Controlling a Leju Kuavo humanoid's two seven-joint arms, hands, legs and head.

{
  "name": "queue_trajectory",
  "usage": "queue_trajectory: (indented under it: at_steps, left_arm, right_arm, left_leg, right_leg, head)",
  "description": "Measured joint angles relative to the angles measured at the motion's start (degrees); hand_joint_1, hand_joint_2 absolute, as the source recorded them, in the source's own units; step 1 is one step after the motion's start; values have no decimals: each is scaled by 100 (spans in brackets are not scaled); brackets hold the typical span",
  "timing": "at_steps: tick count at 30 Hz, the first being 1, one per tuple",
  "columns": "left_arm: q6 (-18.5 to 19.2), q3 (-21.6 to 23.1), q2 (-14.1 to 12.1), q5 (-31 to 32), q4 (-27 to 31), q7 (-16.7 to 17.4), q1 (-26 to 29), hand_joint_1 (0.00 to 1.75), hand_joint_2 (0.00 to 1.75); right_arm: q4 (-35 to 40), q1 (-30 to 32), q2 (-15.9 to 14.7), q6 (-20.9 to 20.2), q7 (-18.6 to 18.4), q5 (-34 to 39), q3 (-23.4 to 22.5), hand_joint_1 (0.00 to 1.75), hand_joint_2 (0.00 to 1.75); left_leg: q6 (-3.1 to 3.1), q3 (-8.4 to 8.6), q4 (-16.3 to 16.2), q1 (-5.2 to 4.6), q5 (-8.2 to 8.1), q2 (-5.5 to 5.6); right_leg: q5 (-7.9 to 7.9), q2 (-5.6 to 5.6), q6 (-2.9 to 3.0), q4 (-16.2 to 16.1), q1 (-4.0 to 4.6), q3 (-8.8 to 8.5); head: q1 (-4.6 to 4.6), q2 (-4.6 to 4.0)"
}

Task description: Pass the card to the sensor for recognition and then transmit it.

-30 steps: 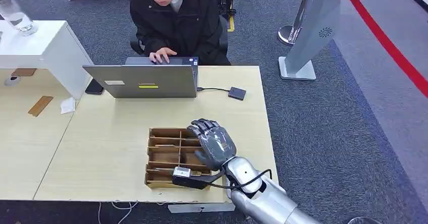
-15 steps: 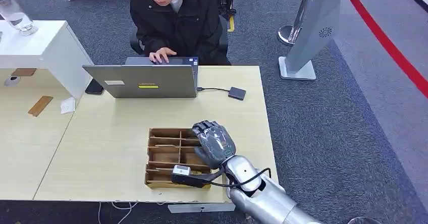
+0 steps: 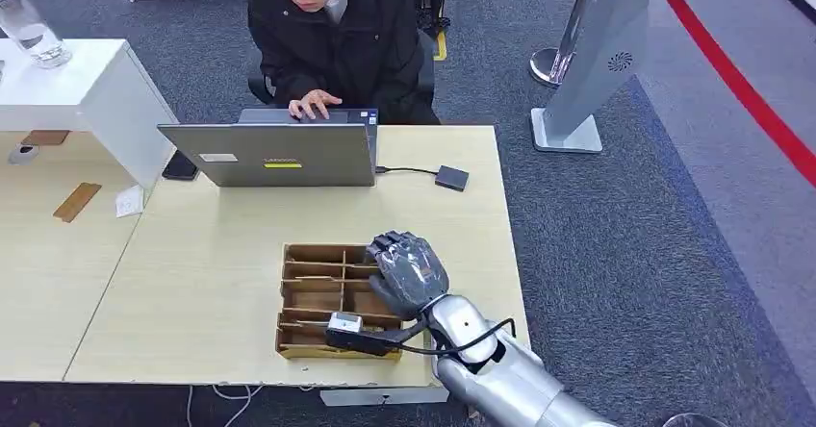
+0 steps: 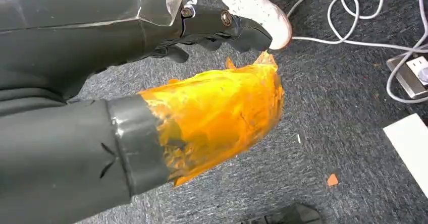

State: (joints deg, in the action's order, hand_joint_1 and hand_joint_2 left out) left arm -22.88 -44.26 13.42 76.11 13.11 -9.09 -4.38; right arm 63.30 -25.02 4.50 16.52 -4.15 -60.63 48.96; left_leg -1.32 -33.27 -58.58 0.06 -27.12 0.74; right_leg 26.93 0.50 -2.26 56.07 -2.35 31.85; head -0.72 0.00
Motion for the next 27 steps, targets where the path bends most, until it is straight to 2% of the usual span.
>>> queue_trajectory:
  at_steps: [3,4,27]
  left_arm:
    - [0,0,-2,0,0,0,0,0,0]
    - [0,0,0,2,0,0,-1,0,0]
    - [0,0,0,0,0,0,-1,0,0]
  right_arm:
    - [-4,0,0,7,0,0,0,120,175]
    - [-4,0,0,7,0,0,0,129,175]
    - [-4,-1,0,7,2,0,0,129,175]
  left_leg:
    - [0,0,0,0,0,0]
    - [0,0,0,0,0,0]
    - [0,0,0,0,0,0]
  right_leg:
    - [0,0,0,0,0,0]
    - [0,0,0,0,0,0]
    - [0,0,0,0,0,0]
  head:
    - [0,0]
    - [0,0]
    - [0,0]
